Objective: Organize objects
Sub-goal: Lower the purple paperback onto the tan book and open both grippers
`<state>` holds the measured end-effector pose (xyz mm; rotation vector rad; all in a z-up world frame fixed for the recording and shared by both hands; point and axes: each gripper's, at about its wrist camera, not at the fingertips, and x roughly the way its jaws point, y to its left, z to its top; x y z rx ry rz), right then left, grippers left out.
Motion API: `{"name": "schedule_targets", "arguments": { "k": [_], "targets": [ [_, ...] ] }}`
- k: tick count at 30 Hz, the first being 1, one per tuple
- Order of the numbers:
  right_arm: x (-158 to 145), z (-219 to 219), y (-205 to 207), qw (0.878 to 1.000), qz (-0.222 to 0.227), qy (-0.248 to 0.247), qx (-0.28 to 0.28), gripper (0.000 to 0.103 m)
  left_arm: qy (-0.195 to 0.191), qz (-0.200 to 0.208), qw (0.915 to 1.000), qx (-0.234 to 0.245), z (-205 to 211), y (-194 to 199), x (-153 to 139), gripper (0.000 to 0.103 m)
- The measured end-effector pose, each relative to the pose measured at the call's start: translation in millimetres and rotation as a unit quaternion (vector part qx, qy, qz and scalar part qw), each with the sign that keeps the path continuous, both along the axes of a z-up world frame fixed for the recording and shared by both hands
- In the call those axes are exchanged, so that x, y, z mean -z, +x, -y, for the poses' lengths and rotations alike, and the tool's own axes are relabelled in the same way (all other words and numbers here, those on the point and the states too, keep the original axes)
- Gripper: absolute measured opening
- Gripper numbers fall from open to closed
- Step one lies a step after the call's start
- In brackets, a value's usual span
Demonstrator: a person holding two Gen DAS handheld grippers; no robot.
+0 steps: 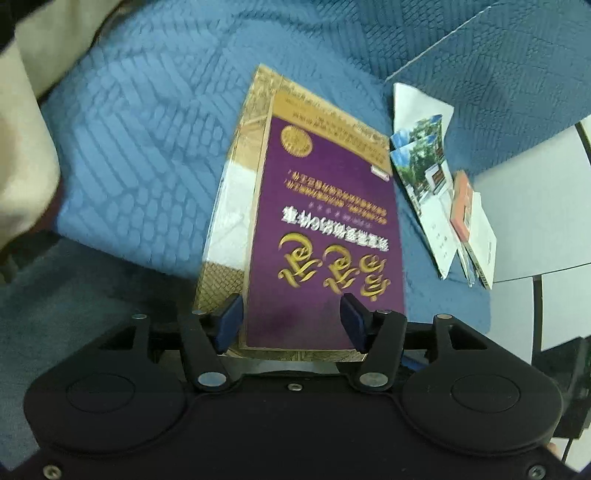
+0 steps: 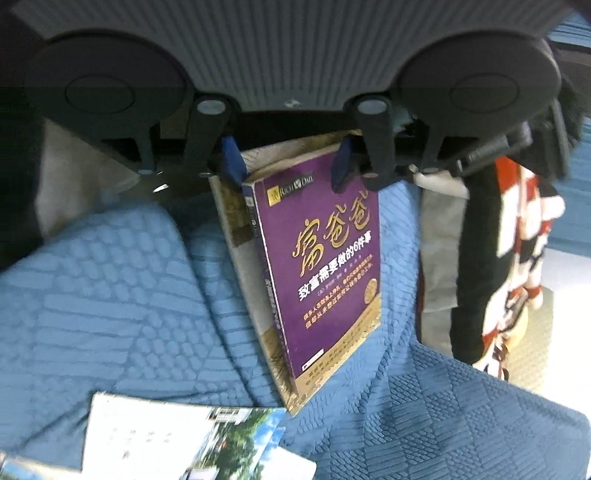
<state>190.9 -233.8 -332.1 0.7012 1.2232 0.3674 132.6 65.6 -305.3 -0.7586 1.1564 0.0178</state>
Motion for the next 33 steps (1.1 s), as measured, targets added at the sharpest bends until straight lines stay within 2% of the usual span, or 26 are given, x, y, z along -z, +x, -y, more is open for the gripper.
{"name": "schedule_targets", "arguments": {
  "k": [5, 10, 12, 17, 22, 29, 33],
  "targets": [
    [-24, 7, -10, 0.998, 0.050, -0.030, -0.021, 0.054, 0.038, 0.021, 0.9990, 0.005, 9, -5, -29, 0.056],
    [-71, 11, -14, 0.989, 0.127, -0.067, -0.035, 0.054, 0.092, 0.050, 0.9943, 0.021, 36, -7, -76, 0.056],
    [-91, 14, -16, 0.984, 0.155, -0.075, -0.039, 0.054, 0.095, 0.065, 0.9931, 0.022, 45, -8, -96, 0.057],
    [-138, 20, -24, 0.973, 0.213, -0.076, -0.055, 0.054, 0.128, 0.120, 0.9836, 0.040, 76, -16, -148, 0.061],
    [-172, 26, -39, 0.964, 0.248, -0.076, -0.061, 0.054, 0.148, 0.161, 0.9744, 0.052, 107, -30, -188, 0.066],
    [-202, 47, -61, 0.951, 0.291, -0.096, -0.048, 0.054, 0.168, 0.187, 0.9667, 0.047, 137, -53, -216, 0.067],
    [-208, 60, -74, 0.946, 0.304, -0.106, -0.044, 0.054, 0.181, 0.200, 0.9609, 0.064, 163, -65, -224, 0.069]
  ]
}}
